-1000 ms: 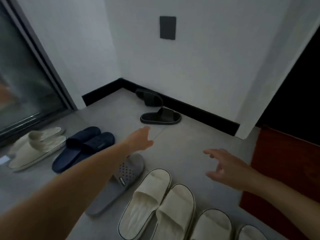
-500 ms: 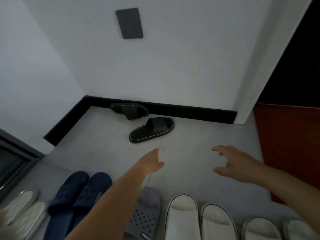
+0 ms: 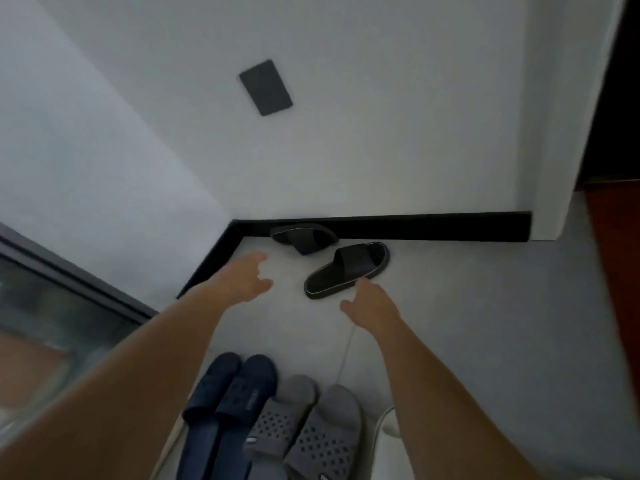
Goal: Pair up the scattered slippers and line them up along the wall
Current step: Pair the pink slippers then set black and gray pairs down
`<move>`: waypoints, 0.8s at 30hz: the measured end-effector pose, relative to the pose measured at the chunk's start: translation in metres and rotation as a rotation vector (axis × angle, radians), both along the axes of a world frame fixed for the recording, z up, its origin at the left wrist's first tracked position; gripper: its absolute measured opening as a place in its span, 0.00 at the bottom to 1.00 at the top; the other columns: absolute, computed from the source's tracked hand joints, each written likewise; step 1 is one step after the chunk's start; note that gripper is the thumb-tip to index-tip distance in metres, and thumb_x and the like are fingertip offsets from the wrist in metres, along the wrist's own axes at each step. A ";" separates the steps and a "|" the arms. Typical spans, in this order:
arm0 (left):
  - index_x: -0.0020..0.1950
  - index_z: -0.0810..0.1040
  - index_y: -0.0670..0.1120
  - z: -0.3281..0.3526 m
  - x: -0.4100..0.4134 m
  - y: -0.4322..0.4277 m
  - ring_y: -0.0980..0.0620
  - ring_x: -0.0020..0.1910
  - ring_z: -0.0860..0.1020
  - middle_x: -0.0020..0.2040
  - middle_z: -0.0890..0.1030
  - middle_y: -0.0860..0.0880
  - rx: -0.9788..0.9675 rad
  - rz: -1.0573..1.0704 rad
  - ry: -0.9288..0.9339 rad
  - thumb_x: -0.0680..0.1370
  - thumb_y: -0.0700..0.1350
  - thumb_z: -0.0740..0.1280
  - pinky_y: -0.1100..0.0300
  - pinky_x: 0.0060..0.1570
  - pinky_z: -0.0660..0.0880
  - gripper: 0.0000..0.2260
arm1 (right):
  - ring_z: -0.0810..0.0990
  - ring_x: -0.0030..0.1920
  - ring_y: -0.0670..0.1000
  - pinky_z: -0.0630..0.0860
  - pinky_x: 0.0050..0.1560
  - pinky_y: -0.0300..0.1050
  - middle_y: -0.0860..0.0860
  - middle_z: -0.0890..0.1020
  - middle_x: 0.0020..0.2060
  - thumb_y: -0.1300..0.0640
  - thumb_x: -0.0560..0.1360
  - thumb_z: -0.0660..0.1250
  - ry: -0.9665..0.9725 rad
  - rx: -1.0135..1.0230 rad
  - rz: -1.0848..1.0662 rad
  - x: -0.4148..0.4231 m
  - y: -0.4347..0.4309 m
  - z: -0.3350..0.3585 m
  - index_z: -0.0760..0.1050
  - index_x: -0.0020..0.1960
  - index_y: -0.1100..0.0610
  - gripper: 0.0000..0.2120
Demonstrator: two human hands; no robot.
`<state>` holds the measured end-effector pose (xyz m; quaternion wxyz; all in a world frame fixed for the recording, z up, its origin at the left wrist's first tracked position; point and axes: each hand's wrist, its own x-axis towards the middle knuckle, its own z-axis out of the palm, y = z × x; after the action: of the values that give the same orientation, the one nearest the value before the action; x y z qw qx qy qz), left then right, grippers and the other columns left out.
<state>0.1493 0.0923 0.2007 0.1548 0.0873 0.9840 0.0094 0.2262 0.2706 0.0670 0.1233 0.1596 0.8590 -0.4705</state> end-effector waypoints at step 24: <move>0.53 0.79 0.42 -0.186 -0.251 -0.067 0.43 0.55 0.78 0.53 0.80 0.41 0.362 -0.154 -0.215 0.78 0.46 0.63 0.56 0.52 0.73 0.10 | 0.77 0.57 0.57 0.75 0.59 0.52 0.57 0.65 0.66 0.47 0.76 0.63 -0.147 0.361 -0.232 -0.170 -0.091 -0.092 0.61 0.72 0.53 0.26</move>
<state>-0.1017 0.0248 0.0152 0.2409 0.1868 0.9346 0.1832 0.0564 0.1792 -0.0246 0.1000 0.3106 0.8939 -0.3075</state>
